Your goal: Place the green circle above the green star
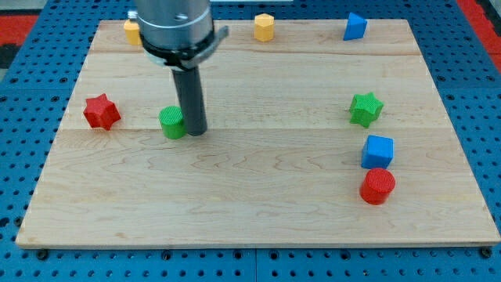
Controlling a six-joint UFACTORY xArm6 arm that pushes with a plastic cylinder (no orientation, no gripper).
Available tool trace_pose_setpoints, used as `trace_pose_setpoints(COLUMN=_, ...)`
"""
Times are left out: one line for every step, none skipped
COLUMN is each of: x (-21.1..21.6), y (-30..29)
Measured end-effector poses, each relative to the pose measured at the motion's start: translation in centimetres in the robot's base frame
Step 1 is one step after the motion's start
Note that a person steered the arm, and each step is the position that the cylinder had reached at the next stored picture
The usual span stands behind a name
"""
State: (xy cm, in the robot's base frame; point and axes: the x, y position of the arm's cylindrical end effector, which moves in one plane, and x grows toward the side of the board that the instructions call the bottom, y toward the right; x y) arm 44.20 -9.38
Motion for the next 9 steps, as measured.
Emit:
trace_pose_setpoints(x=0.0, y=-4.4)
trace_pose_setpoints(x=1.9, y=-6.1)
trace_pose_setpoints(x=4.2, y=-8.1)
trace_pose_setpoints(x=1.7, y=-11.7)
trace_pose_setpoints(x=-3.0, y=-9.2)
trace_pose_setpoints(x=-4.3, y=-1.2)
trace_pose_setpoints(x=-5.2, y=0.1)
trace_pose_setpoints(x=-6.6, y=-2.0)
trace_pose_setpoints(x=-8.3, y=3.5)
